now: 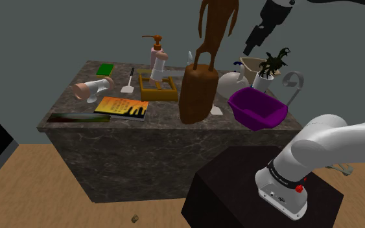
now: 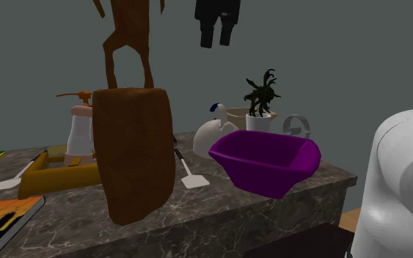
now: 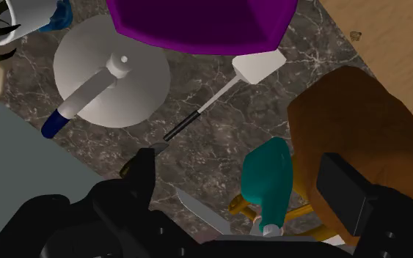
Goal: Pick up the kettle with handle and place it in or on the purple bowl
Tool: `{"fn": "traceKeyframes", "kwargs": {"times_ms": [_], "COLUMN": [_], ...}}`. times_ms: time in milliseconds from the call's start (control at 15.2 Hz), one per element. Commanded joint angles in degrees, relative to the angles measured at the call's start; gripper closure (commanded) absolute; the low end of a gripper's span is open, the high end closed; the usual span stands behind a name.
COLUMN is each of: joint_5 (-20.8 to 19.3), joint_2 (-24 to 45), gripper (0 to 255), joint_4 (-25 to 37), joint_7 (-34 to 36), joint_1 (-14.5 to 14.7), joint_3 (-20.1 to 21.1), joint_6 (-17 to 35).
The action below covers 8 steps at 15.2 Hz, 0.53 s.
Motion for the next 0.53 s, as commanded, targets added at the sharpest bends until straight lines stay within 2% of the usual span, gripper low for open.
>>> {"fn": "traceKeyframes", "kwargs": {"times_ms": [0, 462], "joint_5": [0.0, 0.35], "joint_2": [0.0, 11.08], "gripper": [0, 0], "joint_4": [0.0, 2.29], "joint_7": [0.0, 7.56], "joint_1": [0.0, -6.15], "joint_3": [0.0, -3.59], "joint_6": [0.0, 6.46]}}
